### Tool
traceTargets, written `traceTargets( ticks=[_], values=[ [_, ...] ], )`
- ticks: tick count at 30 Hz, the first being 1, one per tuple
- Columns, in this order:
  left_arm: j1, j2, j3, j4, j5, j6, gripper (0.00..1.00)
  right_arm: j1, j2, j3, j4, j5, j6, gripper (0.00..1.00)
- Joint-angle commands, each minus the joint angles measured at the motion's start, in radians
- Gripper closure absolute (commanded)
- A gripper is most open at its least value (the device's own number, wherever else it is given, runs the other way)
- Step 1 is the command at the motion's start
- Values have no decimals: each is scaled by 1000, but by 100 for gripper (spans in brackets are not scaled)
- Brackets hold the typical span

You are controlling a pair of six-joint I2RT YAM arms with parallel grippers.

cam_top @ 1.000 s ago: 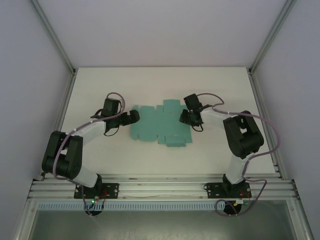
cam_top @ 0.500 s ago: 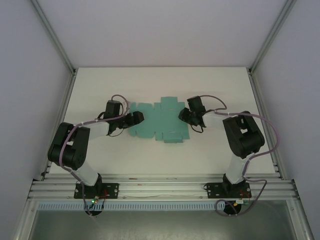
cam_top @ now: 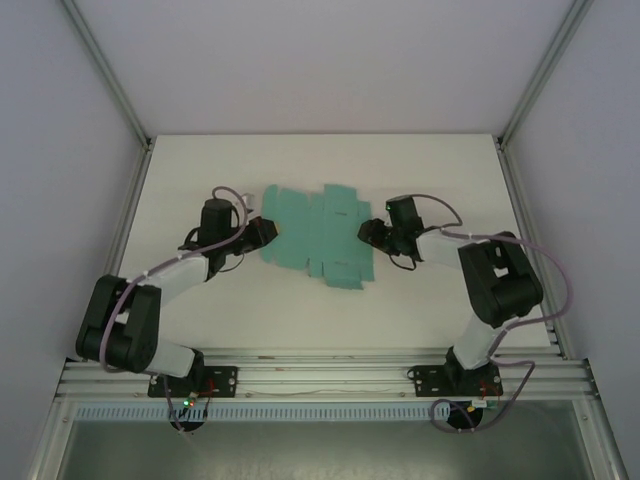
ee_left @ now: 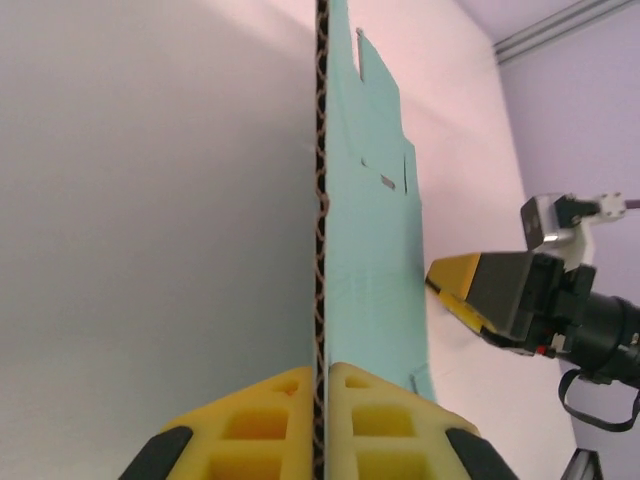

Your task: Assemble paper box

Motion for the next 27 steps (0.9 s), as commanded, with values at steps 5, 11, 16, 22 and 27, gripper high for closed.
traceTargets(
  ticks=[5, 11, 16, 22, 27],
  values=[
    [7, -220, -17, 130, 4, -78, 100, -83, -247, 14, -103, -69, -46, 32],
    [7, -350, 23, 140, 59, -156, 100, -177, -384, 2, -11, -302, -16, 6],
    [5, -406, 9, 212, 75, -252, 100, -182, -459, -20, 73, -452, 10, 11],
    [5, -444, -3, 242, 99, -283, 100, -182, -472, -36, 115, -503, 34, 26],
    [5, -458, 9, 204, 100, -263, 100, -182, -458, -31, 155, -567, 18, 47]
  ],
)
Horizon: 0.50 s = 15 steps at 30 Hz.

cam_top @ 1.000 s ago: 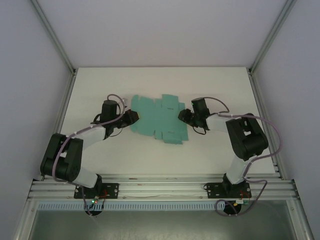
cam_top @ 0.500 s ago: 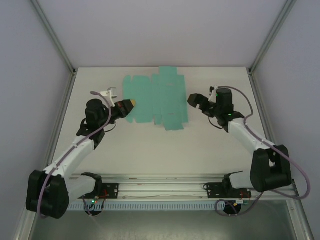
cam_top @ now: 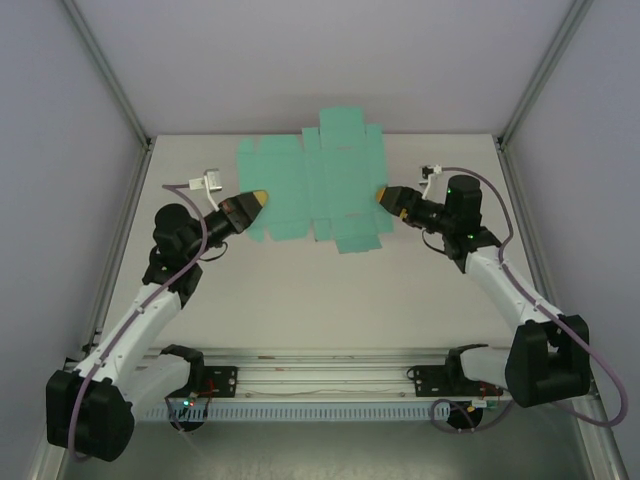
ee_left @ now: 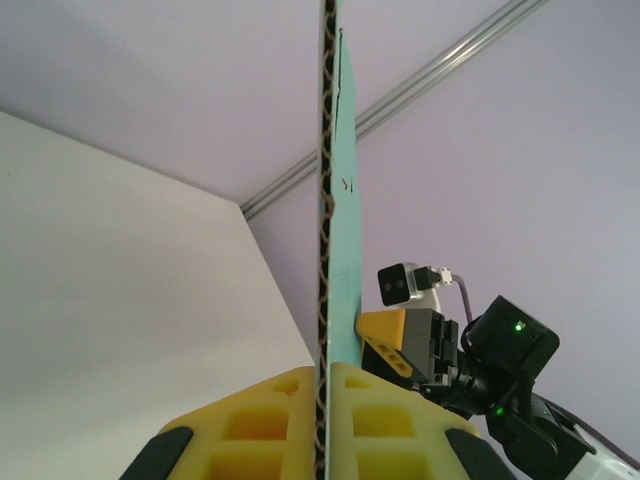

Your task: Assemble paper box

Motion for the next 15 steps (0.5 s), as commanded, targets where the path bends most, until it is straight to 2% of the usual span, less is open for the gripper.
traceTargets(
  ticks=[1, 7, 11, 12, 15],
  values=[
    [0, -23, 14, 25, 18, 2, 100, 2, 4, 2, 67, -88, -14, 51],
    [0, -25, 3, -7, -16, 18, 100, 2, 7, 19, 59, -115, -60, 82],
    [0, -22, 2, -31, -30, 32, 100, 2, 4, 27, 22, -136, -115, 99],
    [0, -21, 8, -59, -43, 40, 88, 2, 4, 29, -2, -134, -147, 100],
    [0, -34, 18, -236, -169, 118, 4, 3, 5, 45, -134, -60, -278, 100]
  ],
)
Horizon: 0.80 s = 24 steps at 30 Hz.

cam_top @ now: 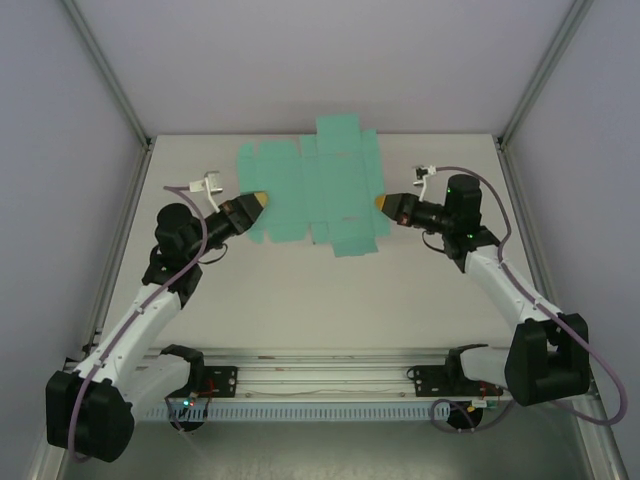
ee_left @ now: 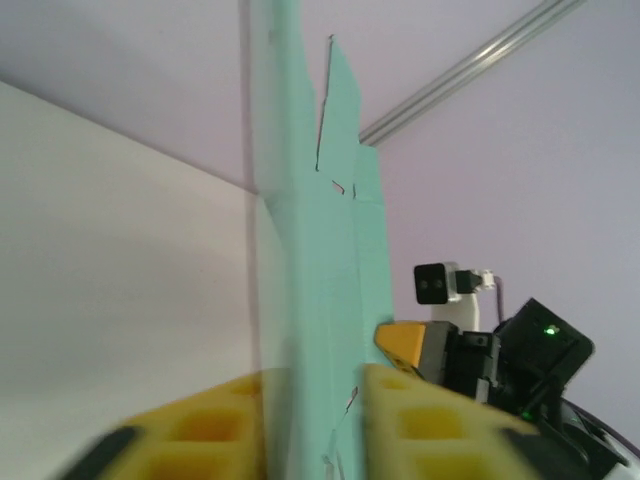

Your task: Assemble paper box

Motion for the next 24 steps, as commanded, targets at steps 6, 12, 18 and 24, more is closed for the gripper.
traceTargets(
  ticks=[6, 12, 18, 24],
  values=[
    [-1, -63, -20, -461, -414, 168, 0, 21, 55, 34, -262, 199, -384, 100],
    [-1, -52, -43, -553, -443, 206, 0, 120, 171, 75, -337, 554, -591, 100],
    [-1, 30, -55, -444, -364, 241, 0, 262, 267, 83, -191, 908, -756, 97],
    [-1, 143, -18, -407, -285, 244, 0, 366, 302, -2, 61, 1030, -1034, 100]
  ],
)
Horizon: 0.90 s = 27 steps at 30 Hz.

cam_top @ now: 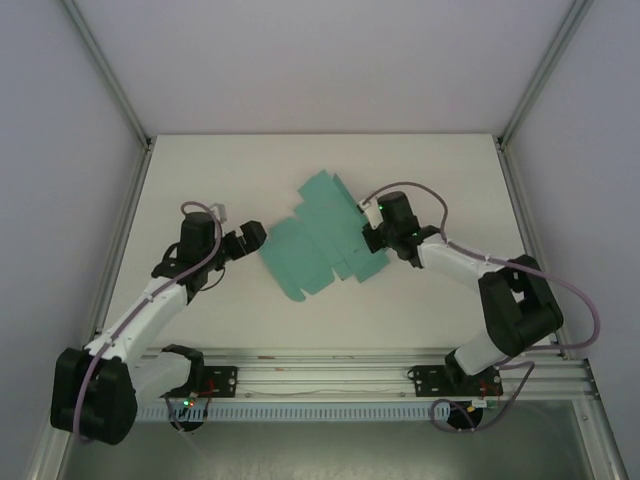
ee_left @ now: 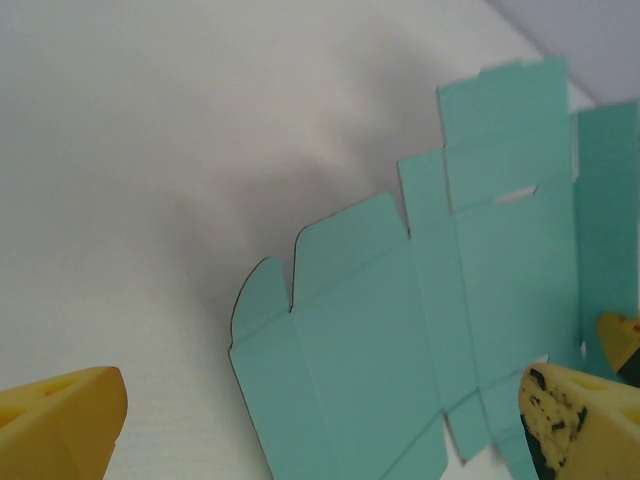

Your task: Assemble paper box

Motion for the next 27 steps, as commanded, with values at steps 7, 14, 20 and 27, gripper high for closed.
traceTargets(
  ticks=[7, 14, 20, 27],
  values=[
    [-1, 87, 68, 111, 139, 0, 0, 193, 52, -110, 366, 281, -596, 100],
    [-5, 160, 98, 230, 234, -67, 0, 295, 190, -107, 566, 450, -772, 100],
    [-3, 266, 170, 223, 221, -63, 0, 318, 191, -123, 649, 388, -757, 100],
    [-3, 385, 295, 118, 127, -27, 11, 324, 146, -153, 627, 343, -771, 100]
  ],
)
